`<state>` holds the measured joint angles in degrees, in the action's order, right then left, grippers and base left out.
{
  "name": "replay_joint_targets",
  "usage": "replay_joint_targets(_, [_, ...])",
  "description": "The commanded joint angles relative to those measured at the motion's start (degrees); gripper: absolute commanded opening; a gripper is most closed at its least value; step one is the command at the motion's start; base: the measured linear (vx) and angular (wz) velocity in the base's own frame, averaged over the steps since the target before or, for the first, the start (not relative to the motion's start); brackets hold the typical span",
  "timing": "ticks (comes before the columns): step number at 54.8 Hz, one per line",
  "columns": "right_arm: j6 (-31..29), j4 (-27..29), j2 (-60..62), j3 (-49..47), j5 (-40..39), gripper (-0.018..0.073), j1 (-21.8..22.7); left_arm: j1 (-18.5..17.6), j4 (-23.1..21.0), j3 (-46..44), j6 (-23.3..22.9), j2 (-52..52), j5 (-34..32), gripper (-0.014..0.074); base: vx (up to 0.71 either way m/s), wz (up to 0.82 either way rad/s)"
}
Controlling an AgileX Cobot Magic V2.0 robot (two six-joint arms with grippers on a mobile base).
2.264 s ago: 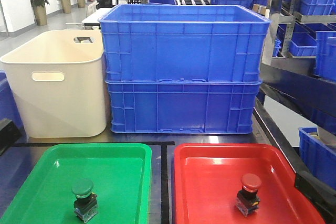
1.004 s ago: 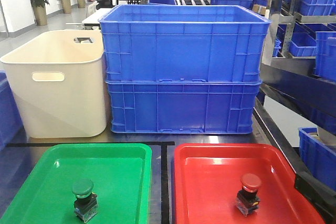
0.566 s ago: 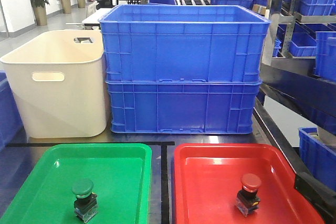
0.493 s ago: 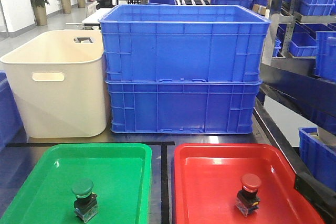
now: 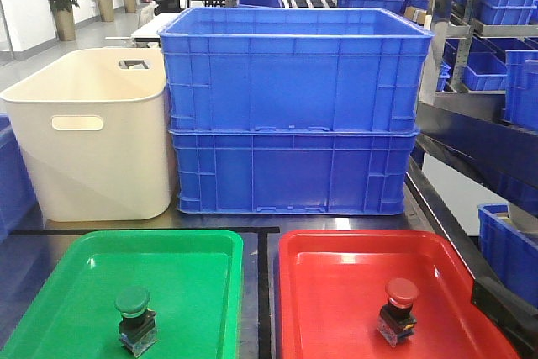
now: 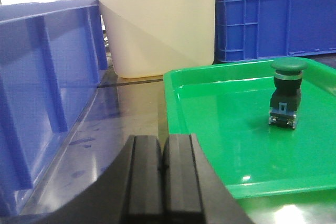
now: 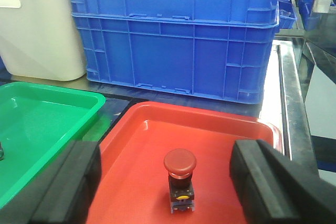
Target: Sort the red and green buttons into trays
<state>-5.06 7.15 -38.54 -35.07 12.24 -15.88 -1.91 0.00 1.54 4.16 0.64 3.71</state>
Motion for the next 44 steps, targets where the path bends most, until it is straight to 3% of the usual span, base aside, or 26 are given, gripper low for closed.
replay_joint_targets(1, [-0.1,0.0,0.1,-1.7,-4.4,0.0552,-0.1,0.2,-0.5,-1.1,0.0,0.9,-4.3,-0.0007,0.00,0.00])
replay_joint_targets(44, [-0.1,-1.9,0.1,-1.2,-4.4,0.0545,0.1,0.2,-0.5,-1.1,0.0,0.9,-4.3,-0.0007,0.00,0.00])
